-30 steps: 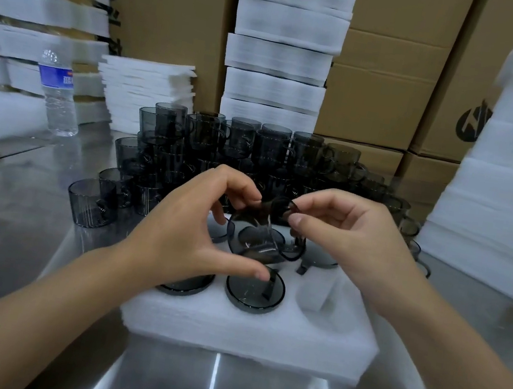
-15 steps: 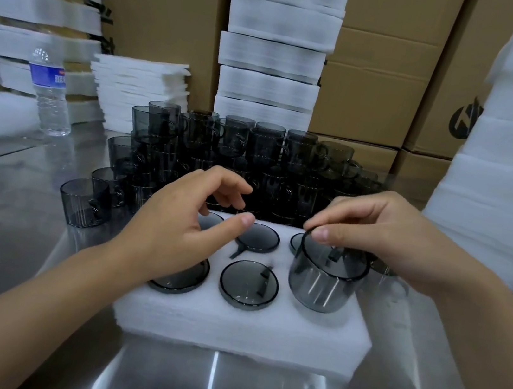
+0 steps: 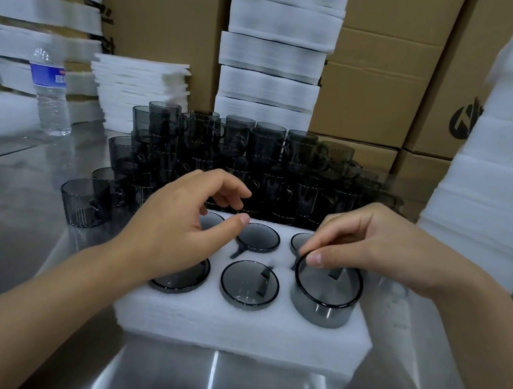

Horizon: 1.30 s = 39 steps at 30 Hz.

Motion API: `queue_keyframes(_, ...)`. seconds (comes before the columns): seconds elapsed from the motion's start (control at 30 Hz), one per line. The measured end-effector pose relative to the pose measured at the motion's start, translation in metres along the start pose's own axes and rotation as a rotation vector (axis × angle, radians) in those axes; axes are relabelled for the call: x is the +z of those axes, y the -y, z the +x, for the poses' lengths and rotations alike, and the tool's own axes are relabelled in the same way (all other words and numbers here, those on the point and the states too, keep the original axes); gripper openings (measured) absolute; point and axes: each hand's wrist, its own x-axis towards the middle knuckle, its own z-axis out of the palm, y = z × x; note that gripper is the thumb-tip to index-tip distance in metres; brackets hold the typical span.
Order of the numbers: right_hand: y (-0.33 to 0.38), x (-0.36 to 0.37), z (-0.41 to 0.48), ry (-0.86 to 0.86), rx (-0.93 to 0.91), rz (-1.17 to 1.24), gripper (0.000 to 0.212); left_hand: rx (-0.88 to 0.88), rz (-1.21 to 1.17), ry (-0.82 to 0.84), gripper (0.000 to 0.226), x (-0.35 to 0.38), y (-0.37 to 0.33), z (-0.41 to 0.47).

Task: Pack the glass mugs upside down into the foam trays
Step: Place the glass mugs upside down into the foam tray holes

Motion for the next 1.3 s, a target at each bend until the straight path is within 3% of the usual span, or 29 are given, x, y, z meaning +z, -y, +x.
queue_keyframes(0.27, -0.003, 0.001, 0.001, 0.028, 0.057, -0.102, 0.008, 0.000, 0.011, 0.012, 0.025, 0.000, 0.000, 0.000)
queue_keyframes(0.63, -0.003, 0.002, 0.002, -0.007, -0.049, -0.159, 0.018, 0.011, 0.014, 0.014, 0.024, 0.000, 0.000, 0.000)
queue_keyframes(0.87, -0.006, 0.003, 0.002, 0.069, 0.057, -0.227, 0.007, 0.004, 0.021, 0.015, 0.029, 0.000, 0.000, 0.000)
queue_keyframes(1.0, 0.002, 0.007, 0.002, -0.111, 0.007, -0.177, 0.039, 0.010, 0.032, 0.017, 0.030, 0.000, 0.000, 0.000)
queue_keyframes(1.1, 0.009, 0.022, 0.005, -0.223, -0.064, -0.215, 0.046, 0.007, 0.041, 0.021, 0.032, 0.000, -0.001, 0.000)
queue_keyframes(1.3, 0.007, 0.047, 0.010, 0.014, 0.047, -0.527, 0.070, 0.010, 0.063, 0.016, 0.032, 0.000, 0.000, 0.000)
